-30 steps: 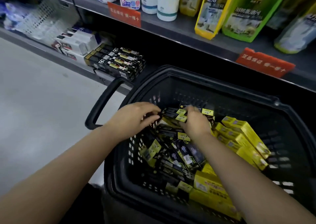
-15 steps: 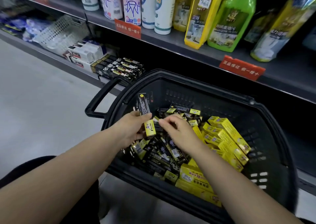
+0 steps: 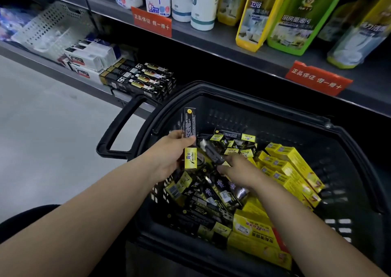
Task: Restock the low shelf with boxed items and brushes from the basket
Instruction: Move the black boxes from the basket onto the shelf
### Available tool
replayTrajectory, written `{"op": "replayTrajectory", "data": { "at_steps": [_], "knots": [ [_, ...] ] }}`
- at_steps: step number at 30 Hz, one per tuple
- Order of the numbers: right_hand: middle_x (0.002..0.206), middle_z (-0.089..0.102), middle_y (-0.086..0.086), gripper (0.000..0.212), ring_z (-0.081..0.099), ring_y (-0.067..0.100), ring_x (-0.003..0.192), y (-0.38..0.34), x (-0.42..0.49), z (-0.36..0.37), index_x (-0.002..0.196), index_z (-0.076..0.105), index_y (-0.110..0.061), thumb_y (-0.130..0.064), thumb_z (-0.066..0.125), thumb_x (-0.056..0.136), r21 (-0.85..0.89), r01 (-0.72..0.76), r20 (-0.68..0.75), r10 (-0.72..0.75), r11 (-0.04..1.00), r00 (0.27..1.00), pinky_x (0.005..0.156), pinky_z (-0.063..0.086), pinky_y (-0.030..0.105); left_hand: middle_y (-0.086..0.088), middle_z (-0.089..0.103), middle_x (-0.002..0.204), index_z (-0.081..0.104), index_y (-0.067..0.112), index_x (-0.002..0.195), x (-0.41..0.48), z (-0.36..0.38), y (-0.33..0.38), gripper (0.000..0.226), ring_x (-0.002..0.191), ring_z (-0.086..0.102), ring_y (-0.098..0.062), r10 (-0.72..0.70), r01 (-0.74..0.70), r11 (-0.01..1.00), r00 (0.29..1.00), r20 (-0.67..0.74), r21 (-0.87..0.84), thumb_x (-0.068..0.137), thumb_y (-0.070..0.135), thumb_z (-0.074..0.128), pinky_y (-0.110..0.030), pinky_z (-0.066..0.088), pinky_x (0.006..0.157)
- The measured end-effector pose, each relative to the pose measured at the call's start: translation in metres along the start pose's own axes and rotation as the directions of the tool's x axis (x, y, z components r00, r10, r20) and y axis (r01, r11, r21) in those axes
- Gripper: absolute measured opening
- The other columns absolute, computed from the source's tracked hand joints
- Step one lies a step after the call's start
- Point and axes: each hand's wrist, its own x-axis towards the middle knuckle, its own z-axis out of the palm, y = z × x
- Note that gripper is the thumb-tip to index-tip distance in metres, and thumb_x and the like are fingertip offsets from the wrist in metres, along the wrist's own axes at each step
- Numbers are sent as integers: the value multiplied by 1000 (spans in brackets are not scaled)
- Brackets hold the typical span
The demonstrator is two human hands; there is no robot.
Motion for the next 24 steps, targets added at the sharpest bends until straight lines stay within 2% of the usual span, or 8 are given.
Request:
{"op": "replayTrajectory", "data": {
  "at_steps": [2, 4, 11, 14, 17, 19, 21, 24],
  "knots": [
    [106, 58, -8, 31, 53, 19, 109, -6, -18, -5, 121, 54, -17, -30, 57, 93, 507, -52, 125, -14, 860, 992, 87, 46, 32, -4, 64, 85, 52, 12, 124, 9, 2, 0, 29, 75, 61, -17, -8, 8, 1000, 1000, 12, 16, 95, 13, 52, -34, 51, 72],
    [108, 65, -5, 14, 58, 18, 108, -14, -26, -1, 105, 61, -21, -21, 59, 91, 754, -71, 188, -112, 653, 976, 86, 50, 30, -5, 66, 90, 52, 13, 123, 14, 2, 0, 28, 81, 63, -19, -33, 31, 999, 998, 46, 43, 95, 13, 52, -35, 52, 74],
    [95, 68, -4, 13, 67, -3, 75, -50, -19, 14, 93, 59, -25, -28, 68, 84, 779, 103, 21, -191, 618, 981, 60, 52, 13, -8, 68, 108, 50, 16, 126, 25, -17, 11, 34, 98, 64, -25, -55, 25, 983, 985, 161, 182, 92, 18, 56, -44, 51, 89],
    [100, 69, -8, 14, 67, -1, 84, -54, -14, 15, 96, 64, -30, -39, 64, 86, 737, 158, 0, -234, 657, 972, 70, 55, 16, -9, 67, 111, 46, 14, 128, 28, -29, 19, 46, 103, 64, -26, -7, -36, 965, 987, 164, 260, 85, 14, 64, -47, 49, 93],
    [93, 72, -7, 16, 70, 9, 81, -54, -8, 15, 95, 65, -27, -32, 50, 95, 804, 104, -6, -167, 585, 986, 75, 57, 21, -12, 67, 112, 51, 7, 124, 28, -36, 26, 46, 105, 63, -27, 30, -84, 952, 983, 182, 296, 81, 10, 67, -46, 47, 97],
    [97, 71, 5, 20, 68, 16, 79, -53, 0, 26, 96, 65, -18, -20, 45, 97, 590, 122, -66, -103, 798, 992, 70, 56, 25, -11, 67, 112, 56, 7, 119, 26, -39, 28, 39, 107, 62, -24, 60, -139, 923, 974, 220, 360, 81, 9, 68, -43, 44, 102],
    [109, 67, 12, 27, 64, 26, 92, -58, 6, 45, 113, 61, -12, -28, 50, 94, 95, 141, -30, -139, 985, 990, 77, 53, 32, -8, 69, 109, 60, 10, 113, 20, -43, 30, 32, 105, 63, -22, 96, -193, 901, 962, 256, 389, 82, 10, 68, -38, 43, 101],
    [132, 48, 15, 74, 46, 32, 120, -62, 12, 73, 136, 40, -11, -59, 55, 82, -493, 191, 166, -124, 849, 978, 96, 42, 39, -7, 71, 105, 63, 15, 105, 14, -44, 33, 23, 101, 65, -21, 130, -225, 904, 955, 268, 363, 82, 10, 67, -34, 47, 95]
  ]
}}
